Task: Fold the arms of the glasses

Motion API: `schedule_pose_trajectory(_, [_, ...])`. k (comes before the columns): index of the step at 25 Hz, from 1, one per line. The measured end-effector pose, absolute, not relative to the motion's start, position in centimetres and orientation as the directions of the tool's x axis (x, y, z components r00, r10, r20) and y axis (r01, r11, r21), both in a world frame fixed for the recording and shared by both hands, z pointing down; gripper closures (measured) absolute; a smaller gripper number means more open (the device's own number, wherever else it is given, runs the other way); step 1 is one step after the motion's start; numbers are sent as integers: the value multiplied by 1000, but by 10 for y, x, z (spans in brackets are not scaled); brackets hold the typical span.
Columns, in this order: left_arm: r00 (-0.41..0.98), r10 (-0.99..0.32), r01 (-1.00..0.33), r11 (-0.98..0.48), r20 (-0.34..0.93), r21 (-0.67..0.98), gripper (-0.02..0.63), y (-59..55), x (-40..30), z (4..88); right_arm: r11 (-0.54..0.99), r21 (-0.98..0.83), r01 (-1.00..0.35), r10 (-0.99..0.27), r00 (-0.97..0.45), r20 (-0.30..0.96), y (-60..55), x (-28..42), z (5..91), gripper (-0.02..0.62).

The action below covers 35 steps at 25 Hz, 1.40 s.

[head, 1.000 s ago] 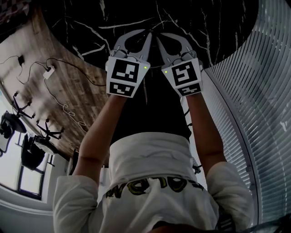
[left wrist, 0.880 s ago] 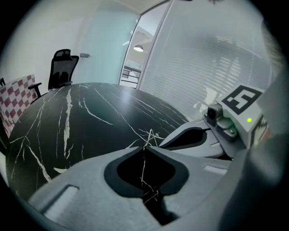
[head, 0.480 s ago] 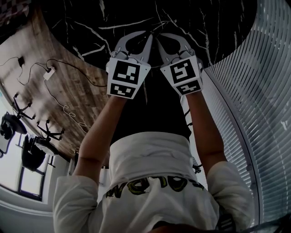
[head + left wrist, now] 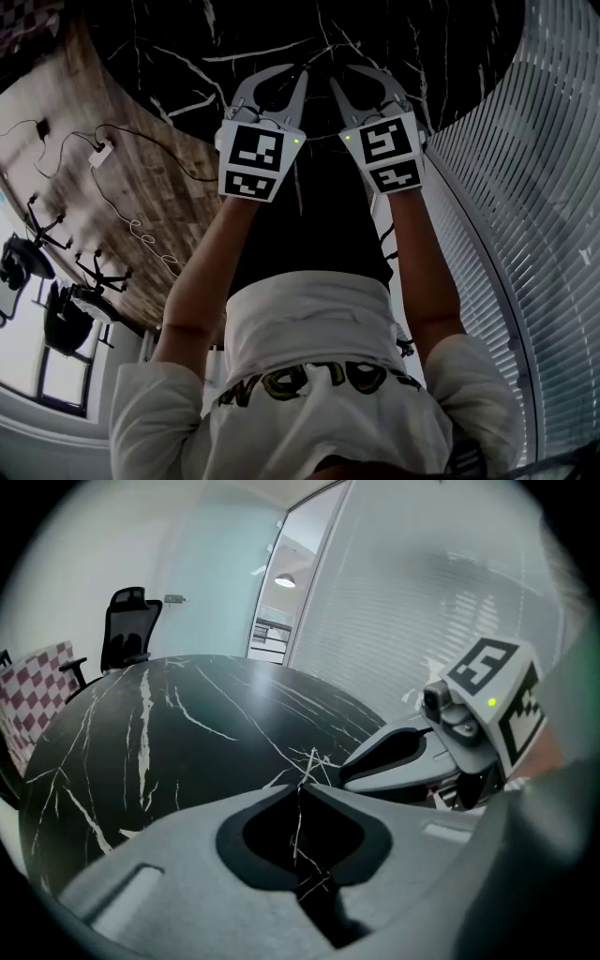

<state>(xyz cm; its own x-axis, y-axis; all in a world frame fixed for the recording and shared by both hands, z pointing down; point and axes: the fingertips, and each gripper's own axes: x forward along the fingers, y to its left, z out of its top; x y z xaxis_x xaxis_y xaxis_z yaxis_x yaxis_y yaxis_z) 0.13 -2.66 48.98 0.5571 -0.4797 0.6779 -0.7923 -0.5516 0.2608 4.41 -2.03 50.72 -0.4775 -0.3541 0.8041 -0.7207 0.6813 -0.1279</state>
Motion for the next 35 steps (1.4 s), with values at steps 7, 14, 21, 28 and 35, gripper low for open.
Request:
schedule_pose_trajectory(7, [531,-503,-815,-523,681,250,594,-36,-14,492,652,-98,-751,-394,-447,803,-11,74,500,522])
schedule_pose_trajectory(14, [535,-505,-819,-508,678,268,595,-38,-15,494,667,-100,-739,-366,-441,820,11,63,513,458])
schedule_pose_trajectory(21, [565,-474,-798,-523,676,300,595,-26,-5,495,648,-78,-758,-393,-421,817,2,61,518,430])
schedule_pose_trajectory(28, [588,-453,-777,-547,670,313,595,-19,6,492,639,-72,-766,-404,-414,816,-7,60,515,426])
schedule_pose_trajectory(35, [595,-443,-766,-565,670,307,595,-15,10,491,638,-64,-767,-410,-409,816,-14,57,515,426])
